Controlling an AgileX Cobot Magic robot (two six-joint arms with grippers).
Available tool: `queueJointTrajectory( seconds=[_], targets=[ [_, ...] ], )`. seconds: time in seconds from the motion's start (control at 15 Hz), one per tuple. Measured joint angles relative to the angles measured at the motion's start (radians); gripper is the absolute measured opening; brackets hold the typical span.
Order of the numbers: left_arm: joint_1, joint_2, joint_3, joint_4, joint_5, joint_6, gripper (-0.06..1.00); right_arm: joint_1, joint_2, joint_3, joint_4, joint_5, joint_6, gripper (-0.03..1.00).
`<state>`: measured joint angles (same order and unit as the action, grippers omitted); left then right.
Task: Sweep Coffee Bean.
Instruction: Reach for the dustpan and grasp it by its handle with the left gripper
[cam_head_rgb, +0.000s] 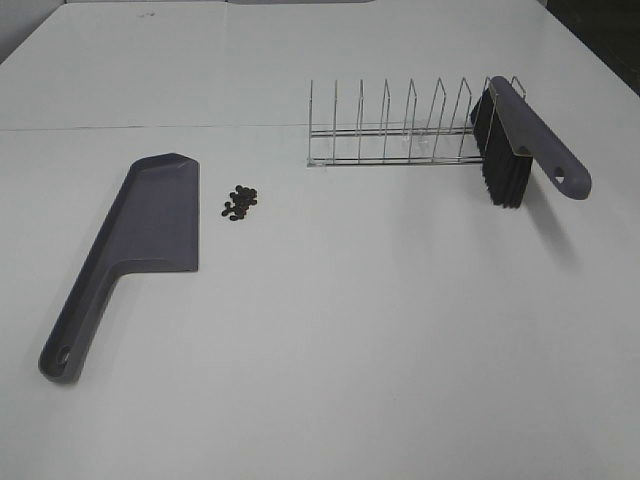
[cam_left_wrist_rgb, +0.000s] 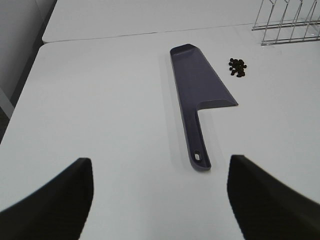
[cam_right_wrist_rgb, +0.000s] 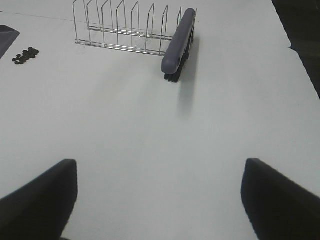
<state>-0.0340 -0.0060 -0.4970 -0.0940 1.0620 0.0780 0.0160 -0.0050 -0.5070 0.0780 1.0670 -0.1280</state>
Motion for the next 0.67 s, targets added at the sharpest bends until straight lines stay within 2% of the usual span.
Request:
queueJointTrajectory(
  seconds=[0.67],
  targets=[
    [0.0, 0.0, 0.0, 0.0, 0.0, 0.0, 0.68, 0.0, 0.0, 0.0, 0.0, 0.0, 0.0, 0.82]
  ],
)
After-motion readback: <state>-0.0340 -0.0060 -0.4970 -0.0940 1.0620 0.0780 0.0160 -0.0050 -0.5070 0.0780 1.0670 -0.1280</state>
